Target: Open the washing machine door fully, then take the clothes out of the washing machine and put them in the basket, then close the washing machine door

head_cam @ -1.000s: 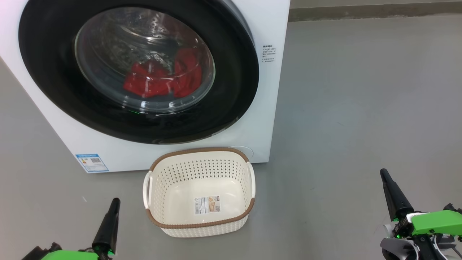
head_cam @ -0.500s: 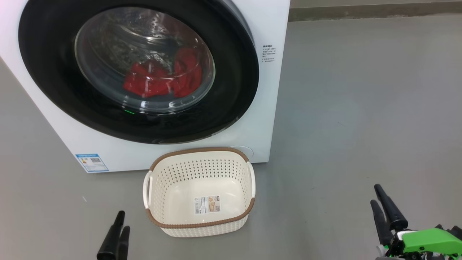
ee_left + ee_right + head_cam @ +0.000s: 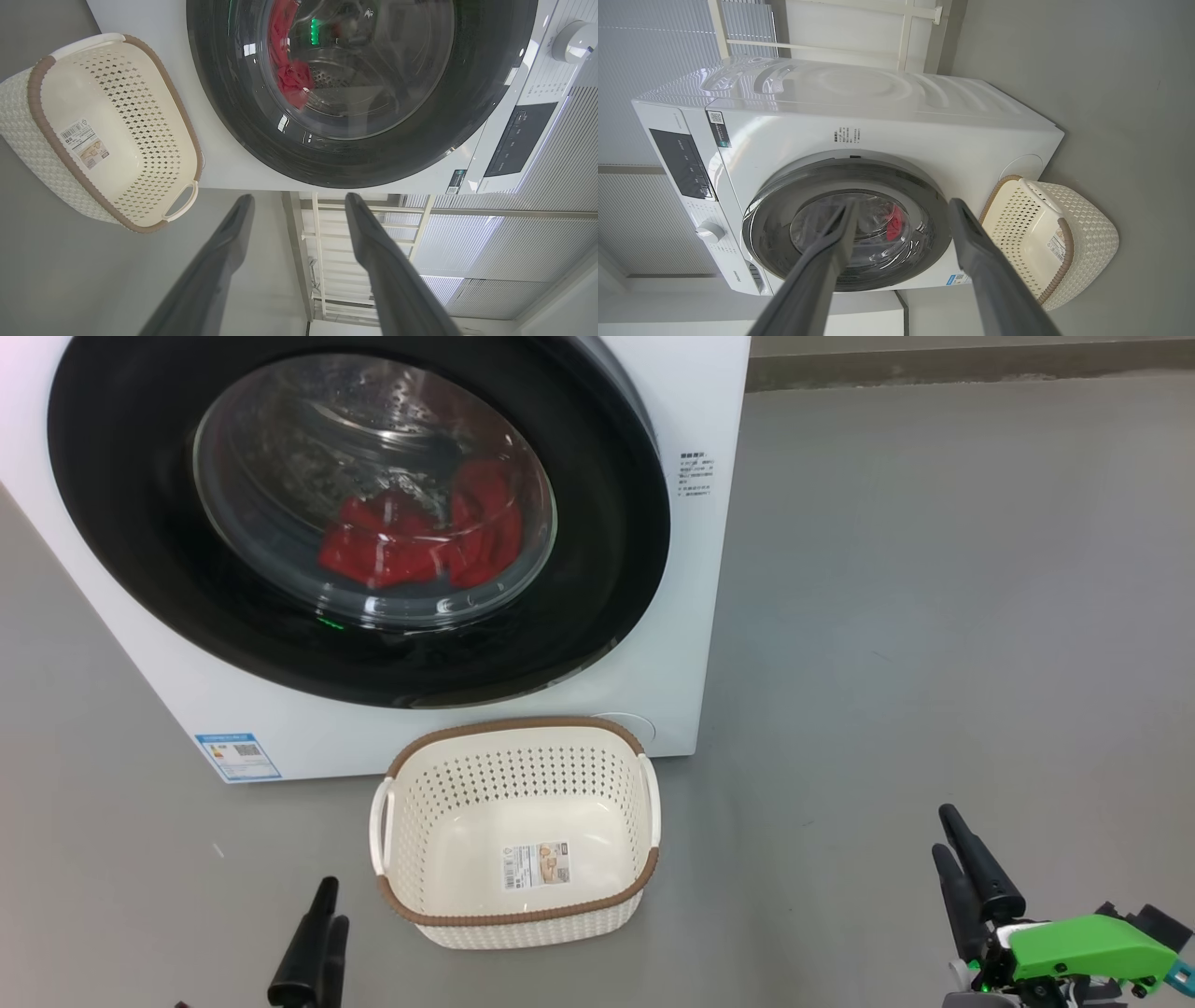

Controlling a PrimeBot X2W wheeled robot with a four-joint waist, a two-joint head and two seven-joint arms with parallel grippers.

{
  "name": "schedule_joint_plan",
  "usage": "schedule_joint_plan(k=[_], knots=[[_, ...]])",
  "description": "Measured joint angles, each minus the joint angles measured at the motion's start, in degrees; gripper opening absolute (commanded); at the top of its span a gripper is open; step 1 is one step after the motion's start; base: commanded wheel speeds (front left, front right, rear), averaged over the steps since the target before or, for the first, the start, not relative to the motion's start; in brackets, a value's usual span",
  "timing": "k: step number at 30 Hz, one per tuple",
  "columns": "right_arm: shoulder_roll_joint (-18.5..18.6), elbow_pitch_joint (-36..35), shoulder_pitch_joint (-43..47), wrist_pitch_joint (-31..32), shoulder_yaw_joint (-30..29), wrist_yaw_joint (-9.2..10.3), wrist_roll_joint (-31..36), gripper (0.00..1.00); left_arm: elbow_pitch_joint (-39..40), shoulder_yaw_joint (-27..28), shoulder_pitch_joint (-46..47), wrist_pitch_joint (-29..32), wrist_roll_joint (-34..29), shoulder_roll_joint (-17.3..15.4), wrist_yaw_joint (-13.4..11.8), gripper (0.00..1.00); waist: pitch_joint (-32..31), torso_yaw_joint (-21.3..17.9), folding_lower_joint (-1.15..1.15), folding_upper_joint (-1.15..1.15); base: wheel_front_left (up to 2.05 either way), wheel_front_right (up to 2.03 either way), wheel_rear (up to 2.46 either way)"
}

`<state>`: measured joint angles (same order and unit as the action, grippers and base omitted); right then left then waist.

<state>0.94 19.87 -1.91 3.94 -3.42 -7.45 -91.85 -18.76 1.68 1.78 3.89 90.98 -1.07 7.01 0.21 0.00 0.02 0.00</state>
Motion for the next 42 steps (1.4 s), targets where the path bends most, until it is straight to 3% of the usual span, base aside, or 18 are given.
schedule_joint_plan(k=[17,42], knots=[[0.2,1.9,-2.2,-3.0,2.3,0.01,8.6,1.00,-0.1,-1.8,2.0,-2.9,-9.6,-0.4,-0.5,1.00,-0.2,0.0,-0.01,0.00,0.00,0.00,0.00],[0.4,1.4,-5.6,-7.0,2.6,0.00,33.8,1.00,-0.3,-4.0,4.3,-7.0,-31.4,-0.4,-3.6,1.00,0.1,-0.1,-0.01,0.00,0.00,0.00,0.00]])
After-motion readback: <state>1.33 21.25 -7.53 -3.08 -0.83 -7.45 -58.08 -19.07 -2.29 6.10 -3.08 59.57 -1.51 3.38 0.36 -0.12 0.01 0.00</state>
